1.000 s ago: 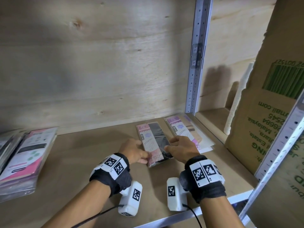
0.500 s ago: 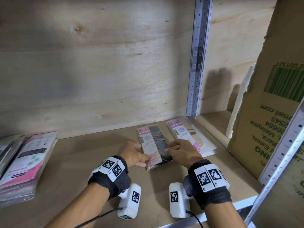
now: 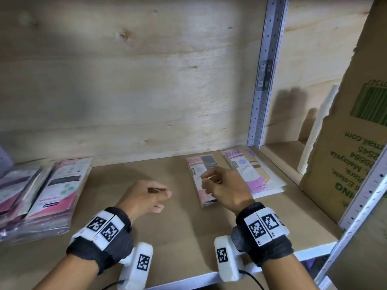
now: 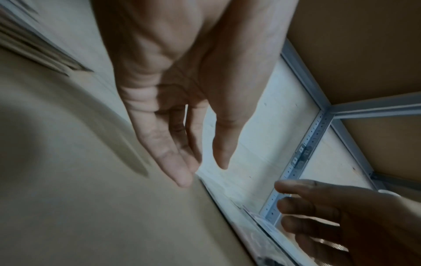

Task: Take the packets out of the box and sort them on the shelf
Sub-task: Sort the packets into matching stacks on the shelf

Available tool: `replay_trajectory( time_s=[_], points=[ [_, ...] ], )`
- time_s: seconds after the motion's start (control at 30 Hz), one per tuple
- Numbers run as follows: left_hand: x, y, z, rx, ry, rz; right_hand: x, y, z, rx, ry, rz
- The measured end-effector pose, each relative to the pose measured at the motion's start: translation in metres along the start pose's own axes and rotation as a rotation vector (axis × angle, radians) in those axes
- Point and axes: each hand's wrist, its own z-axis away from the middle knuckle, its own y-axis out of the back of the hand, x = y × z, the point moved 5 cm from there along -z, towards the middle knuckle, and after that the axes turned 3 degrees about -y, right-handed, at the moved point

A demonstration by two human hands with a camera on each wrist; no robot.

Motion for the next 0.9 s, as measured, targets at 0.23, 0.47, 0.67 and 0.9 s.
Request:
replay_trajectory(
  time_s=[0.23, 0.47, 0.67, 0.9],
  points=[
    [-0.026, 0.109, 0.039, 0.229, -0.058, 0.001, -0.025, -0.075, 0.020, -0.268, 0.025, -0.133],
    [-0.035, 0.213, 0.048, 0.491, -0.047, 0.069, -0.076, -0.169, 0.009, -0.432, -0.001, -0.172],
    [-0.057, 0.255, 0.049, 0.562, -0.012, 0.111, -0.110, -0.255, -0.013, -0.517, -0.092, -0.133],
    [-0.074, 0.275, 0.064, 0.558, -0.010, 0.158, -0.119, -0.333, -0.037, -0.477, -0.118, 0.044]
  ],
)
